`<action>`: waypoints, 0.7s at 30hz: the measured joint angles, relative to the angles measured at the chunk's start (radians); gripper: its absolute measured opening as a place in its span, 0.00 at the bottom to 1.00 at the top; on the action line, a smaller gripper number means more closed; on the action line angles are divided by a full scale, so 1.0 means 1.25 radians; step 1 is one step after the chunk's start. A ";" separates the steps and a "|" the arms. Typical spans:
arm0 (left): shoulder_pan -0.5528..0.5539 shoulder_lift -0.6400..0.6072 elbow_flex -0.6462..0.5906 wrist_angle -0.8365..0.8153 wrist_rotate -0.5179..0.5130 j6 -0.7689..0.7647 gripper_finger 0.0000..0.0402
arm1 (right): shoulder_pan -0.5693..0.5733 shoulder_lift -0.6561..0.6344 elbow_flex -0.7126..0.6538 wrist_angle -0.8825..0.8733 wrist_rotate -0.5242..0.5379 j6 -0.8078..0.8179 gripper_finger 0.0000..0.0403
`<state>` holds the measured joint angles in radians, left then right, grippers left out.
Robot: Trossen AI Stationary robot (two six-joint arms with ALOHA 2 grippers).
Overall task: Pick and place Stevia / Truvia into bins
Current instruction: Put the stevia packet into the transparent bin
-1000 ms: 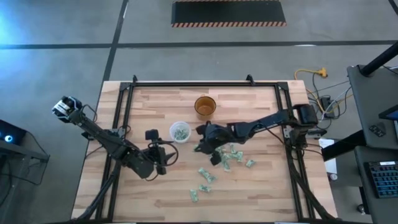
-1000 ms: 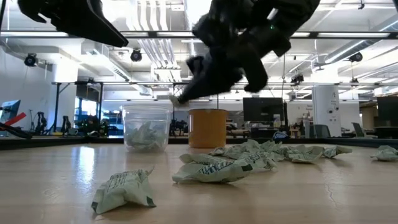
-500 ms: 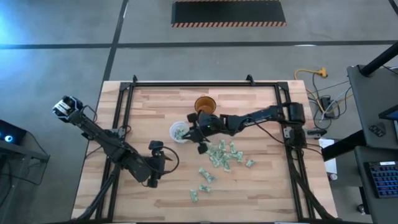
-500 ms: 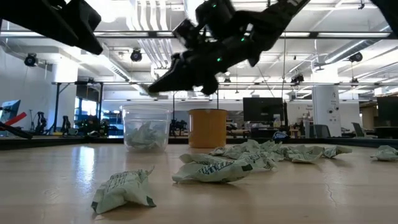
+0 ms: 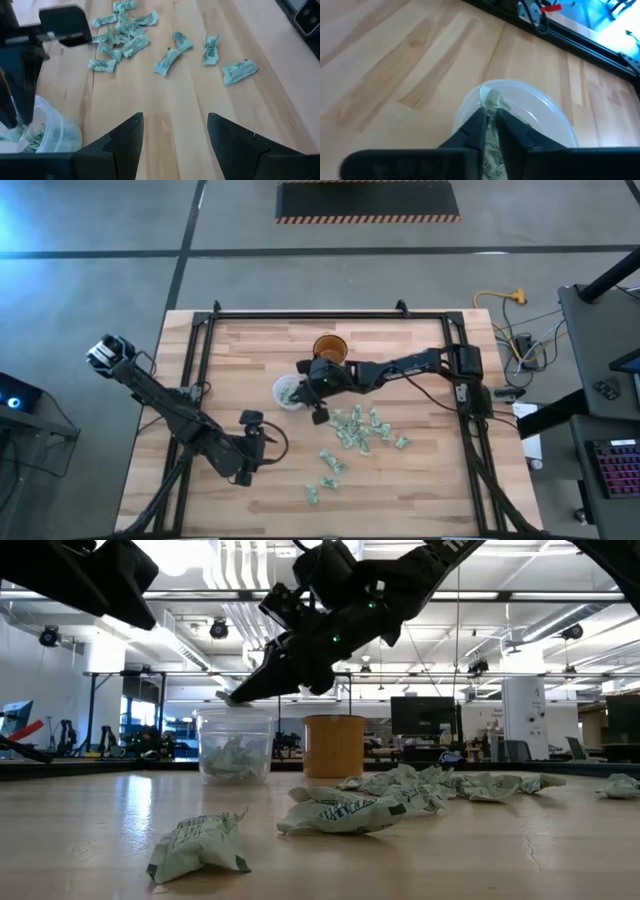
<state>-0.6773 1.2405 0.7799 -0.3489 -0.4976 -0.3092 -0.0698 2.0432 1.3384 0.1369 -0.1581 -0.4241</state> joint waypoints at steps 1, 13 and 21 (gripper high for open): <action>0.000 0.003 0.000 0.002 0.000 0.000 0.51 | 0.000 0.000 0.000 -0.007 0.000 0.001 0.15; 0.001 0.109 -0.001 0.170 0.002 0.135 0.51 | 0.019 -0.096 -0.001 -0.206 -0.004 -0.029 0.46; 0.003 0.247 0.004 0.422 0.092 0.320 0.51 | 0.079 -0.222 -0.075 -0.449 -0.011 0.070 0.45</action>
<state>-0.6735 1.5495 0.7845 0.1784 -0.3828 0.0903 0.0283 1.7656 1.2442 -0.4239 -0.1715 -0.3362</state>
